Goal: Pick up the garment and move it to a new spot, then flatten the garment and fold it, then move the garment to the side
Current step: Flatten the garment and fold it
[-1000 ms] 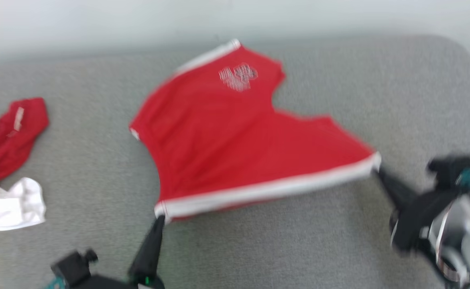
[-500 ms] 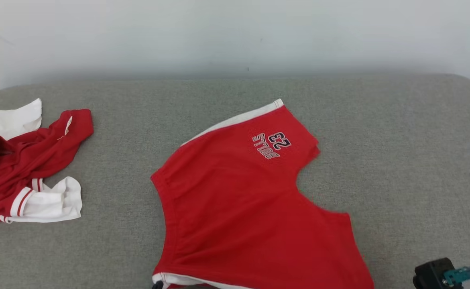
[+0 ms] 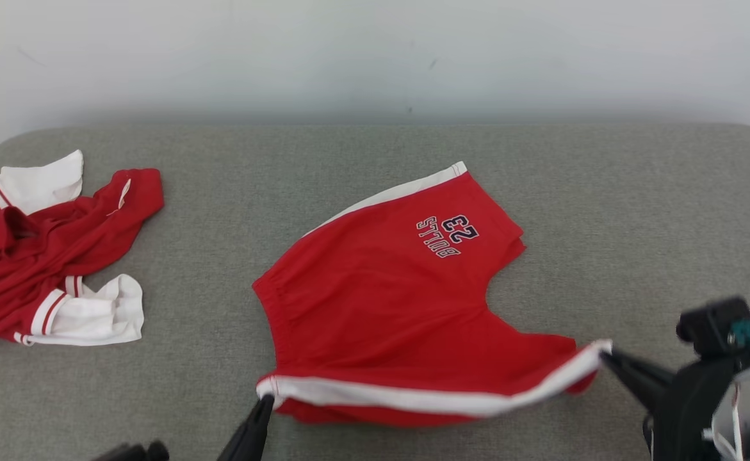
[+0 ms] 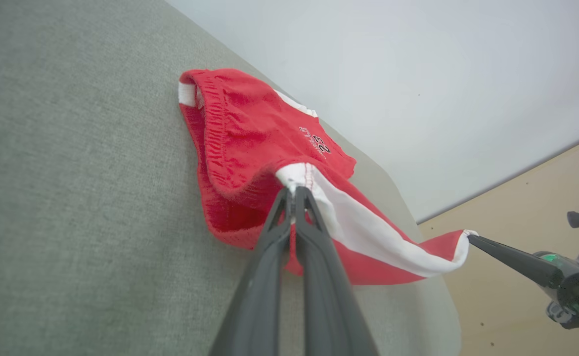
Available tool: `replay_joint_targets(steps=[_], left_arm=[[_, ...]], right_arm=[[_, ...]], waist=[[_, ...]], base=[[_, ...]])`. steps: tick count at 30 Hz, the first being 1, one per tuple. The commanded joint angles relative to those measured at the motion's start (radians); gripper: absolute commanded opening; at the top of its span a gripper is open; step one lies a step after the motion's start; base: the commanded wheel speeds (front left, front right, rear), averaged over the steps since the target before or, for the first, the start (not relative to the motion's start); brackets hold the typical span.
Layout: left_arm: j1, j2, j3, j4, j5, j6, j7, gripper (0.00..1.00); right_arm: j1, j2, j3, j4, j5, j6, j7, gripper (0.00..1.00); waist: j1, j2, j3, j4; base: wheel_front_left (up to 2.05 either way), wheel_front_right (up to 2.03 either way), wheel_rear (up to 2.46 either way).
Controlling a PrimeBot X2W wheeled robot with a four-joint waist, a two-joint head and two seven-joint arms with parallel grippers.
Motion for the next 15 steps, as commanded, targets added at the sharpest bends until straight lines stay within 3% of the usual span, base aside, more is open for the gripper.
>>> replay_joint_targets(steps=[1,7,15], left_arm=[[-0.044,-0.014,0.005,0.01,0.01,0.004,0.004,0.0],[-0.2,-0.077,-0.008,0.076,0.016,0.029,0.057,0.0],[-0.405,-0.171,-0.017,0.196,0.025,0.069,0.111,0.0]], right_arm=[[-0.07,-0.016,0.019,0.038,-0.003,-0.002,-0.042,0.0],[-0.329,-0.057,0.112,0.267,-0.051,-0.002,-0.198,0.0],[-0.633,-0.09,0.275,0.55,-0.09,-0.002,-0.322,0.0]], waist=[[0.0,0.0,0.007,0.014],[0.0,0.0,0.037,0.053],[0.0,0.0,0.104,0.11]], base=[[0.0,0.0,0.0],[0.0,0.0,0.0],[0.0,0.0,0.0]])
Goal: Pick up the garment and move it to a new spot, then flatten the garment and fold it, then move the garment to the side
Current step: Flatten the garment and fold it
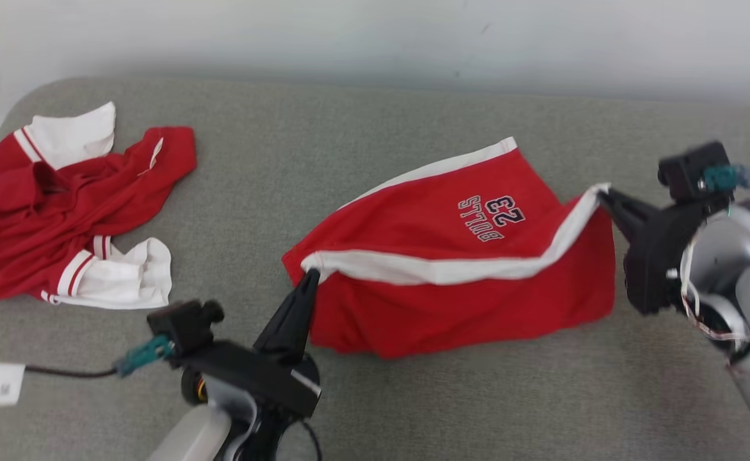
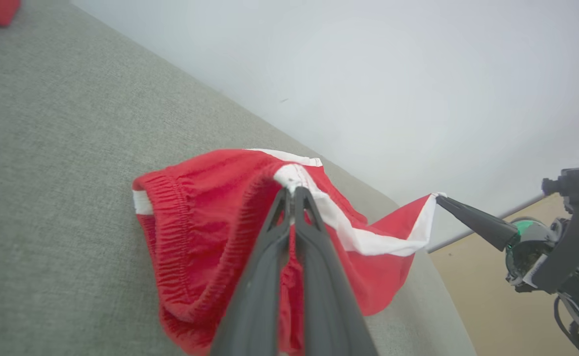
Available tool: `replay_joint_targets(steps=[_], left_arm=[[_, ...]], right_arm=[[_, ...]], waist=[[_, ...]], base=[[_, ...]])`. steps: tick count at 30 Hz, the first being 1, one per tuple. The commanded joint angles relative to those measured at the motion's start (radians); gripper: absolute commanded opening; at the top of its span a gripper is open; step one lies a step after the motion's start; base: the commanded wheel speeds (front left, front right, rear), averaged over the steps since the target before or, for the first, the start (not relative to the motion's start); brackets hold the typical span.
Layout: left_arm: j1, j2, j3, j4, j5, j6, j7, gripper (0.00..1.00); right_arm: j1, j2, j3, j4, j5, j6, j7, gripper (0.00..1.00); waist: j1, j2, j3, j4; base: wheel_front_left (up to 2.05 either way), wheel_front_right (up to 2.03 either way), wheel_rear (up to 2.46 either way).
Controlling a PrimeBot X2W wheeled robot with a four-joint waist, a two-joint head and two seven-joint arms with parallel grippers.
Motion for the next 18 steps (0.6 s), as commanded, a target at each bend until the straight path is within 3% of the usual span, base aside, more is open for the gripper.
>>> replay_joint_targets(steps=[1,12,18], left_arm=[[-0.046,-0.02,-0.002,0.027,0.008,0.01,0.008,0.0],[-0.229,-0.109,0.016,0.212,0.011,0.042,0.01,0.0],[-0.283,-0.139,0.023,0.285,0.006,0.044,-0.004,0.0]], right_arm=[[-0.057,-0.011,0.027,0.045,-0.007,-0.002,-0.025,0.0],[-0.345,-0.032,0.194,0.324,0.014,-0.002,-0.19,0.0],[-0.448,-0.013,0.239,0.453,0.028,-0.002,-0.276,0.0]], waist=[[-0.0001,-0.0001,0.043,0.038],[-0.0001,-0.0001,0.128,0.095],[-0.0001,-0.0001,0.156,0.11]], base=[[0.0,0.0,0.0],[0.0,0.0,0.0],[0.0,0.0,0.0]])
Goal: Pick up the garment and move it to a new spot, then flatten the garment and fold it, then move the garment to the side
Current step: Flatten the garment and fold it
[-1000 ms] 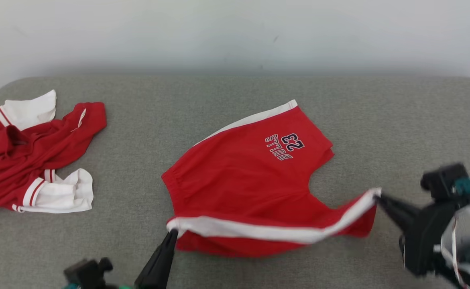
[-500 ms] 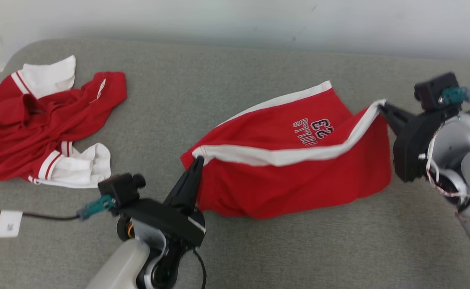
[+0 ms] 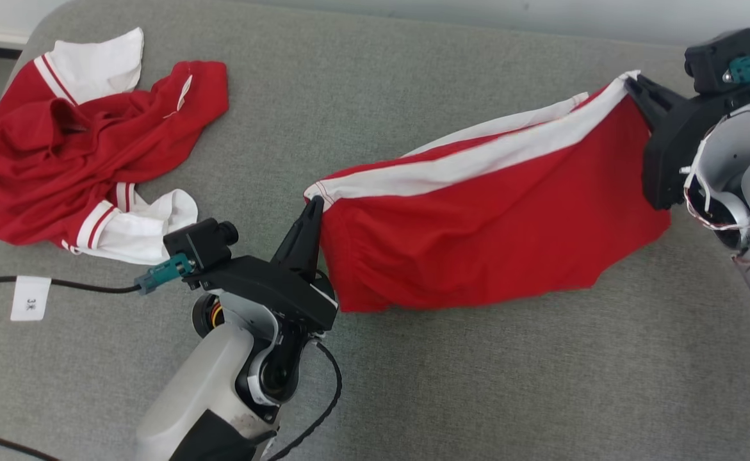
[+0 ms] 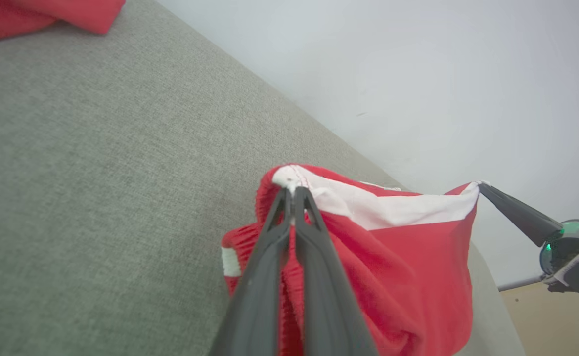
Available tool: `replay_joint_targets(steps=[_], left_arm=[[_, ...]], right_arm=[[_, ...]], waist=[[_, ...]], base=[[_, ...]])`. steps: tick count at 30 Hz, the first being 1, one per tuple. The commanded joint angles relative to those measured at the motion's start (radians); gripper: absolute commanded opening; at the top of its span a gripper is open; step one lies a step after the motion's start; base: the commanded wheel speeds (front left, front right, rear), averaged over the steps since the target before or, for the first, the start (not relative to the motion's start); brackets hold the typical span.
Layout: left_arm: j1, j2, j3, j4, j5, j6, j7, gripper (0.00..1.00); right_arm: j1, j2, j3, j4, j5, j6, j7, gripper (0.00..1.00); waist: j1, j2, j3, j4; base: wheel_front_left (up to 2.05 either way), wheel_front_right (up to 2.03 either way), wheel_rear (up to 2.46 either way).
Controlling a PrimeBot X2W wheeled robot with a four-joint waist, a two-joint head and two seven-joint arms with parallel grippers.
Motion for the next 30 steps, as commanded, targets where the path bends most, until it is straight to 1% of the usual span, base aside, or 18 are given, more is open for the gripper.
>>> replay_joint_targets(steps=[1,4,5,9,17,18,19,20,21,22,25,28,30], left_arm=[[-0.023,-0.009,0.0,0.018,-0.003,-0.007,-0.007,0.0],[-0.044,-0.019,0.003,0.044,-0.009,-0.015,-0.013,0.0],[-0.044,-0.019,0.003,0.044,-0.009,-0.015,-0.013,0.0],[-0.069,-0.03,-0.001,0.079,-0.007,-0.021,-0.02,0.0],[-0.122,-0.043,-0.02,0.141,0.03,-0.035,-0.056,0.0],[-0.131,-0.045,-0.021,0.148,0.033,-0.039,-0.063,0.15],[-0.134,-0.047,-0.021,0.157,0.035,-0.044,-0.067,0.93],[-0.137,-0.048,-0.024,0.167,0.039,-0.043,-0.071,1.0],[-0.142,-0.049,-0.027,0.178,0.038,-0.045,-0.071,1.0],[-0.153,-0.051,-0.034,0.194,0.047,-0.053,-0.076,1.0],[-0.155,-0.044,-0.045,0.212,0.073,-0.058,-0.089,1.0],[-0.136,-0.011,-0.052,0.201,0.13,-0.063,-0.109,1.0],[-0.11,0.012,-0.055,0.171,0.185,-0.057,-0.118,1.0]], right_arm=[[-0.033,0.008,0.012,0.034,0.007,-0.002,-0.025,0.0],[-0.066,0.024,0.027,0.09,0.015,-0.002,-0.063,0.0],[-0.066,0.024,0.027,0.09,0.015,-0.002,-0.063,0.0],[-0.105,0.038,0.045,0.165,0.02,-0.002,-0.095,0.0],[-0.155,0.065,0.08,0.278,0.034,-0.002,-0.163,0.0],[-0.157,0.069,0.078,0.295,0.038,-0.002,-0.177,0.03],[-0.161,0.073,0.078,0.309,0.039,-0.002,-0.192,0.44],[-0.167,0.075,0.067,0.332,0.042,-0.002,-0.205,0.91],[-0.173,0.082,0.063,0.347,0.043,-0.002,-0.22,1.0],[-0.174,0.1,0.066,0.376,0.044,-0.002,-0.234,1.0],[-0.185,0.11,0.078,0.4,0.057,-0.002,-0.247,1.0],[-0.201,0.119,0.066,0.426,0.093,-0.002,-0.217,1.0],[-0.201,0.128,0.063,0.432,0.125,-0.002,-0.194,1.0]], waist=[[-0.0003,-0.0002,0.02,0.015],[-0.0003,-0.0002,0.032,0.019],[-0.0003,-0.0002,0.032,0.019],[-0.0003,-0.0002,0.044,0.025],[-0.0003,-0.0002,0.055,0.039],[-0.0003,-0.0002,0.054,0.04],[-0.0003,-0.0002,0.052,0.041],[-0.0003,-0.0002,0.049,0.042],[-0.0003,-0.0002,0.047,0.043],[-0.0003,-0.0002,0.039,0.042],[-0.0003,-0.0002,0.025,0.038],[-0.0003,-0.0002,0.003,0.03],[-0.0003,-0.0002,-0.01,0.028]], base=[[0.0,0.0,0.0],[0.0,0.0,0.0],[0.0,0.0,0.0],[0.0,0.0,0.0],[0.0,0.0,0.0],[0.0,0.0,0.0],[0.0,0.0,0.0],[0.0,0.0,0.0],[0.0,0.0,0.0],[0.0,0.0,0.0],[0.0,0.0,0.0],[0.0,0.0,0.0],[0.0,0.0,0.0]])
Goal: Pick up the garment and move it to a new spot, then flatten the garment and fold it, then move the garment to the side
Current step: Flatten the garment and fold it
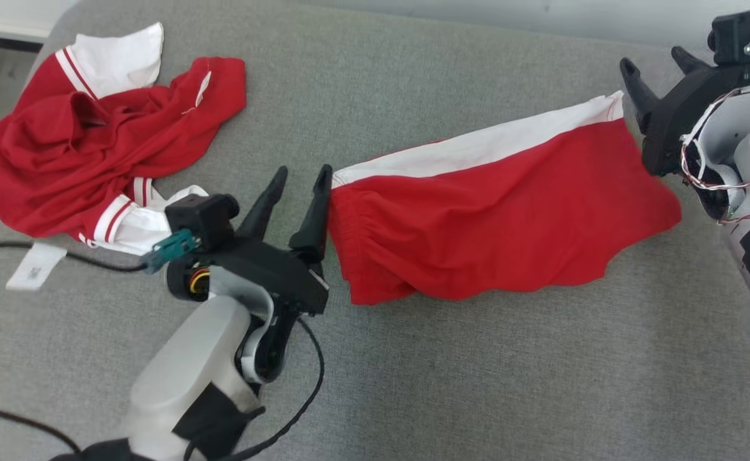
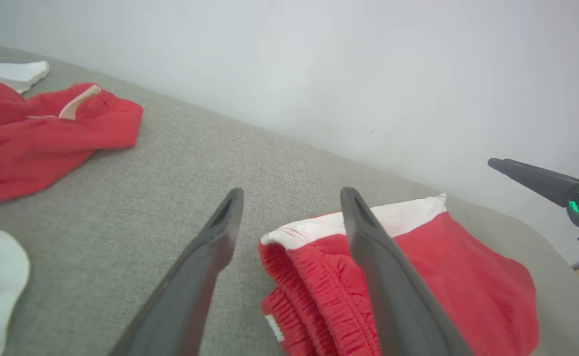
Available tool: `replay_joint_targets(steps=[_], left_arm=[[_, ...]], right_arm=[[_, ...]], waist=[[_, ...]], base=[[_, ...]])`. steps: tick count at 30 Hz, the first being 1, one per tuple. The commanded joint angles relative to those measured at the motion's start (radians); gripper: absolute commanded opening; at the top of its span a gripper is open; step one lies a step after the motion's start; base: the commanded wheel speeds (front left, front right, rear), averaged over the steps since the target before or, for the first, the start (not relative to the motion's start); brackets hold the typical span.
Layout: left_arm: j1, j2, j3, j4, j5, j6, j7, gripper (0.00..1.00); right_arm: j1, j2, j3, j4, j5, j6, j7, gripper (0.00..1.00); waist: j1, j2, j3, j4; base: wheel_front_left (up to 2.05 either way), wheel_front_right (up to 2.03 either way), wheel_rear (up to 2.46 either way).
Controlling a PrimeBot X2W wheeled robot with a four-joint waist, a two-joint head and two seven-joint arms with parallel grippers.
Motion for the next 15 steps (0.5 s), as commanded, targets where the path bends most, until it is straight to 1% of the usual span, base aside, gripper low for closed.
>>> replay_joint_targets(steps=[1,2,6,11,15], left_arm=[[0.032,0.014,0.013,-0.03,0.035,0.009,-0.007,1.0],[0.047,0.03,0.027,-0.064,0.08,0.013,-0.008,1.0],[0.176,0.066,0.089,-0.225,0.22,0.01,-0.008,1.0],[0.349,0.102,0.155,-0.38,0.333,0.002,-0.009,1.0],[0.452,0.13,0.198,-0.462,0.413,0.022,-0.009,1.0]], right_arm=[[-0.002,0.003,0.004,0.006,0.013,-0.002,0.02,1.0],[0.001,-0.003,-0.001,0.015,0.031,-0.002,0.039,1.0],[0.027,-0.021,-0.026,0.059,0.096,-0.002,0.133,1.0],[0.068,-0.028,-0.045,0.12,0.151,-0.002,0.246,1.0],[0.094,-0.026,-0.053,0.159,0.173,-0.002,0.32,1.0]], waist=[[0.0,0.0,-0.021,-0.005],[0.0,0.0,-0.029,-0.005],[0.0,0.0,-0.06,0.003],[0.0,0.0,-0.083,0.024],[0.0,0.0,-0.076,0.046]], base=[[0.0,0.0,0.0],[0.0,0.0,0.0],[0.0,0.0,0.0],[0.0,0.0,0.0],[0.0,0.0,0.0]])
